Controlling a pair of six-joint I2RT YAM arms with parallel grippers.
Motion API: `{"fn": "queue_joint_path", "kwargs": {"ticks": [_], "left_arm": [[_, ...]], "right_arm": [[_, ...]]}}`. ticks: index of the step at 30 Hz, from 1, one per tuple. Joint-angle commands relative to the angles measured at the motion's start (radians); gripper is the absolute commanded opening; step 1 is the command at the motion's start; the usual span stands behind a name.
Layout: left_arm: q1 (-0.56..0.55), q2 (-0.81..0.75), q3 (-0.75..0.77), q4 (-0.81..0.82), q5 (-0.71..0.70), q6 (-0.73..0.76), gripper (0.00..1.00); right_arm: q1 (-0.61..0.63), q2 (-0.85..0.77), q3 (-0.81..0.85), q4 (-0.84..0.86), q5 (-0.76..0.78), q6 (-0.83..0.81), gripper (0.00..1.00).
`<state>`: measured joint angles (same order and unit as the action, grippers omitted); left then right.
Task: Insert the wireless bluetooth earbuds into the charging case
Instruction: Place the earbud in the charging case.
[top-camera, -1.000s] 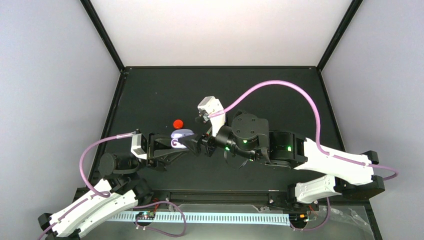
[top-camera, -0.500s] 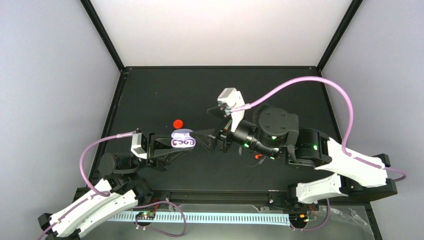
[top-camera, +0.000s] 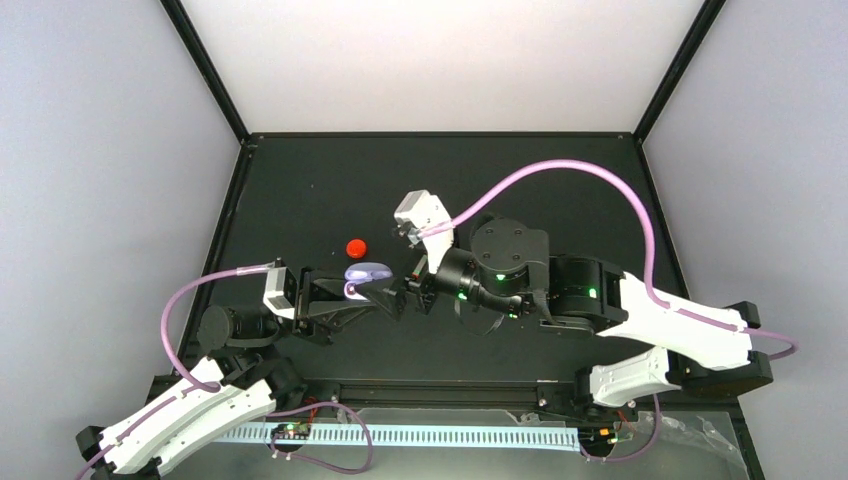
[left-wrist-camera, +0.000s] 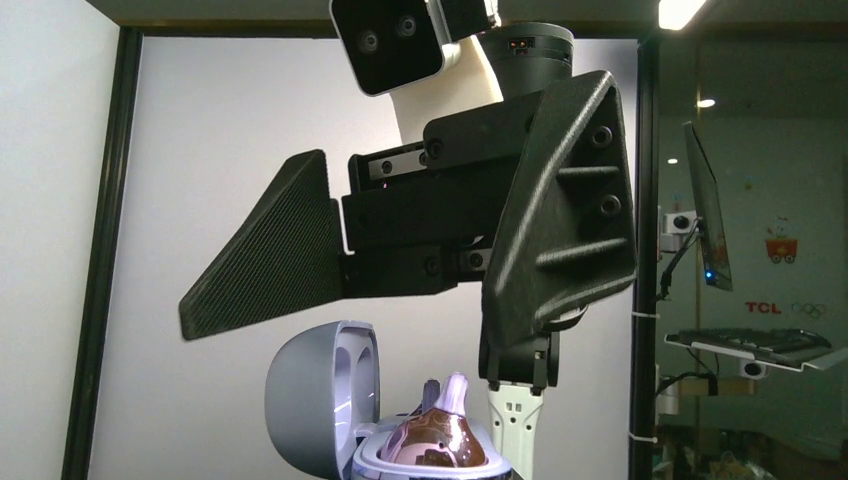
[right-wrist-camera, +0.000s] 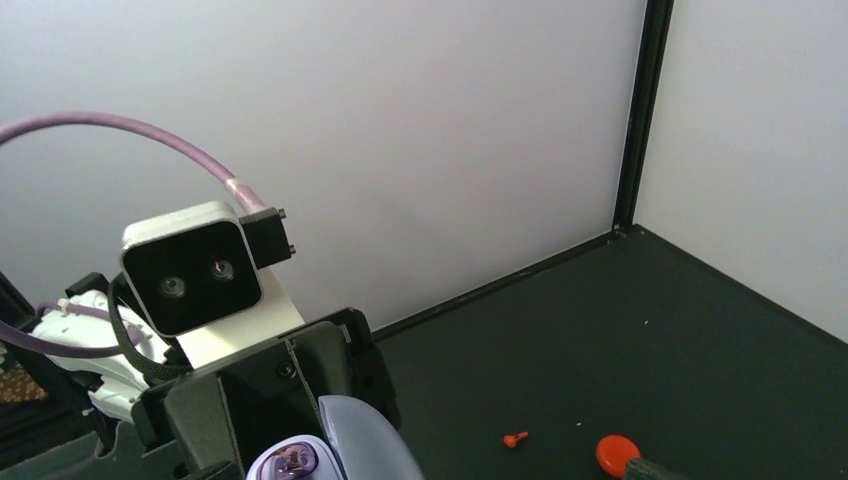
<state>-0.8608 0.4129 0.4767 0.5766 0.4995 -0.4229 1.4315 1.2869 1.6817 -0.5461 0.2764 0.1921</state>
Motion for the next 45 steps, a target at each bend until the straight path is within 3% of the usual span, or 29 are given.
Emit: {"fn": "queue_joint_path", "kwargs": {"ticks": [1,18,45], "left_arm": [[-0.003,0.001,0.025,0.027,0.02,-0.013,0.01],[-0.003,-0.01,0.01,0.025,0.02,-0.01,0.02],[-0.003,0.002,0.066,0.025,0.025,-0.007,0.02]], "right_arm": [[0.006,0.019,0.014,-0.001,-0.003,0.0,1.0],[0.004,-0.01,-0.013,0.061,0.075,0.033,1.0],[0.003,0.034,-0.061,-0.033,0.062,0.082,1.0]]}}
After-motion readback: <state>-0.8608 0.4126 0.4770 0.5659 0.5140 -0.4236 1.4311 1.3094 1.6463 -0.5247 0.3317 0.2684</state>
